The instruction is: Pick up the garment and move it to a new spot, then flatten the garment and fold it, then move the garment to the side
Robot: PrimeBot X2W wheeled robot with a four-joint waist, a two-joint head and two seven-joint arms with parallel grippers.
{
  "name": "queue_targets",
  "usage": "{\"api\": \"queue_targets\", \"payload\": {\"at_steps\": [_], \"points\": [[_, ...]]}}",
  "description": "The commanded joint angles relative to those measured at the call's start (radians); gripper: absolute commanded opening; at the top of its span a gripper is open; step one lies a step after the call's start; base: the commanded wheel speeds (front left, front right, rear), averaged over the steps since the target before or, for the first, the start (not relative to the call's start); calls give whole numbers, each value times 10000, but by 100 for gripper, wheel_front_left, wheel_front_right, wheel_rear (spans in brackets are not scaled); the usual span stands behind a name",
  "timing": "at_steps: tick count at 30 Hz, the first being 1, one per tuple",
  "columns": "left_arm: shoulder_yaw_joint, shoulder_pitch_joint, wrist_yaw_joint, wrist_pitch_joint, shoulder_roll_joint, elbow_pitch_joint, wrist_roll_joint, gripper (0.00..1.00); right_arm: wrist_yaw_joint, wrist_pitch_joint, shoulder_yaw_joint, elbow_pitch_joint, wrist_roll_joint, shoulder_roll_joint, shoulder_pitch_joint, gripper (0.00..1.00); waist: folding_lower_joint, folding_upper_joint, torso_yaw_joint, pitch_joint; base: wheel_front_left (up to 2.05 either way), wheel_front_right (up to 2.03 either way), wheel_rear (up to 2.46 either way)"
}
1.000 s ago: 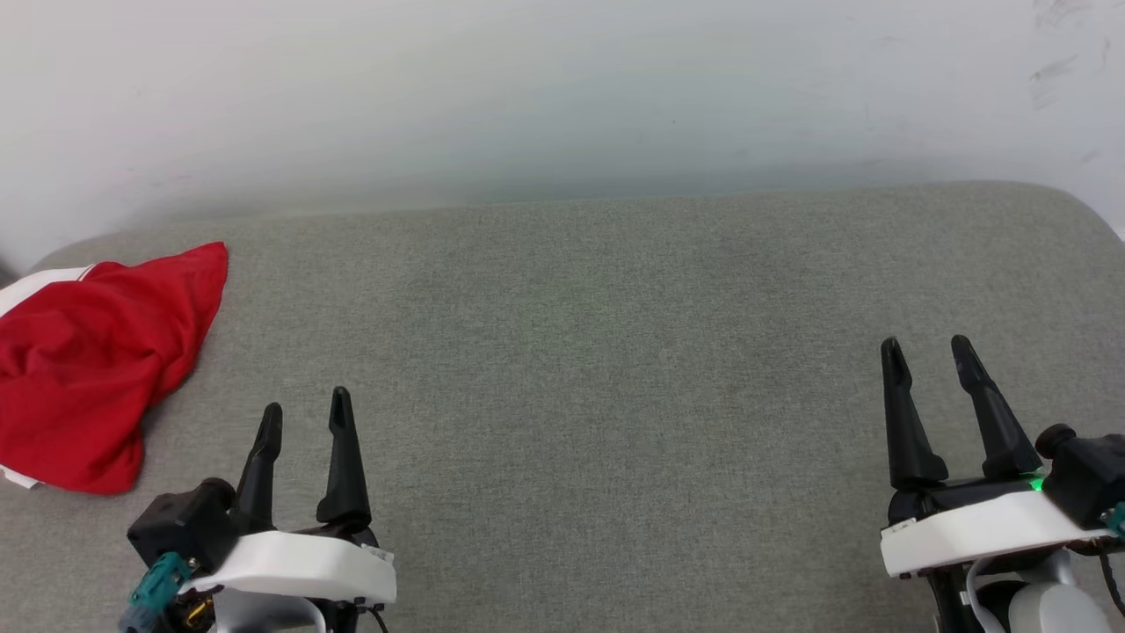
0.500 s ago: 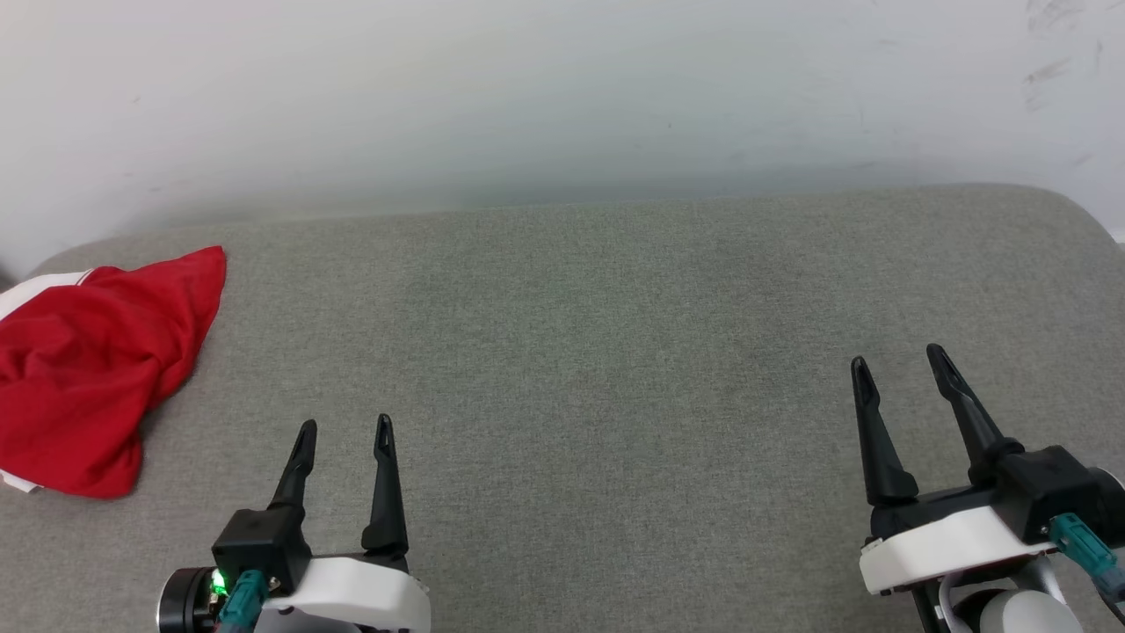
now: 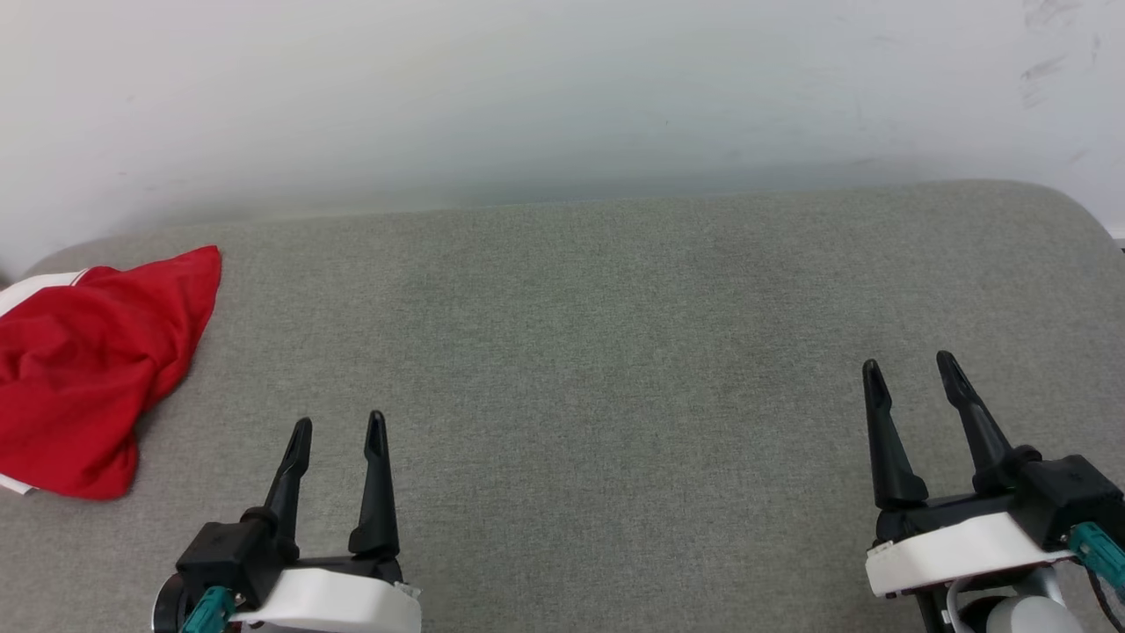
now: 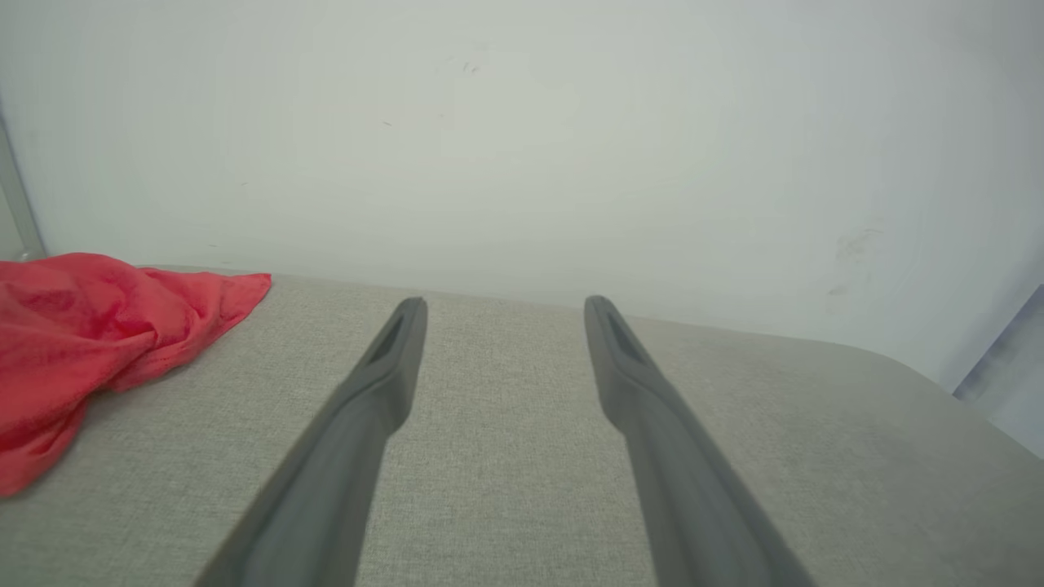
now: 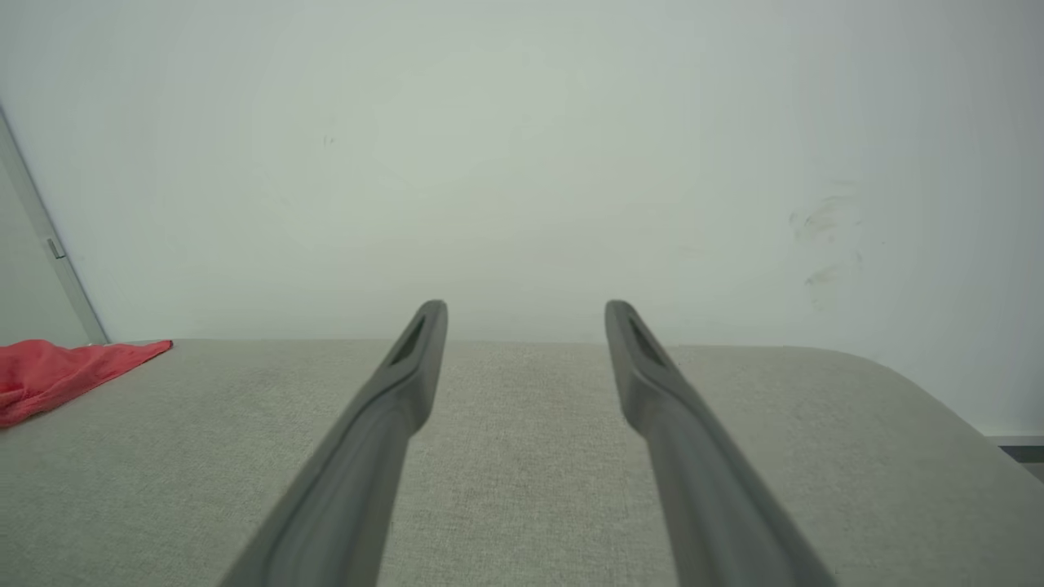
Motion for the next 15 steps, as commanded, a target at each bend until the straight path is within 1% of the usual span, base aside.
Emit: {"api": "queue_targets", "payload": {"at_steps": [1, 5, 8, 11, 15], "points": [[128, 64, -134, -70, -39, -33, 143, 100, 0, -111, -4, -39, 6, 5, 49, 100, 0, -1, -2, 5, 0, 0, 0], [814, 249, -948, -148, -419, 178, 441, 100, 0, -187, -39, 136, 100, 6, 93, 100, 0, -1, -11, 19, 0, 0, 0], [1083, 317, -1378, -207, -577, 389, 852, 100, 0, -233, -34, 216, 26, 5, 104, 100, 0, -1, -24, 32, 0, 0, 0], [1179, 327, -1652, -276, -644, 580, 1263, 100, -1, -304, -7, 292, -200, 6, 120, 100, 0, -1, -34, 45, 0, 0, 0], [1218, 335, -1834, -345, -710, 692, 1612, 100, -1, -369, -22, 381, -444, 6, 148, 100, 0, -1, -43, 50, 0, 0, 0]]}}
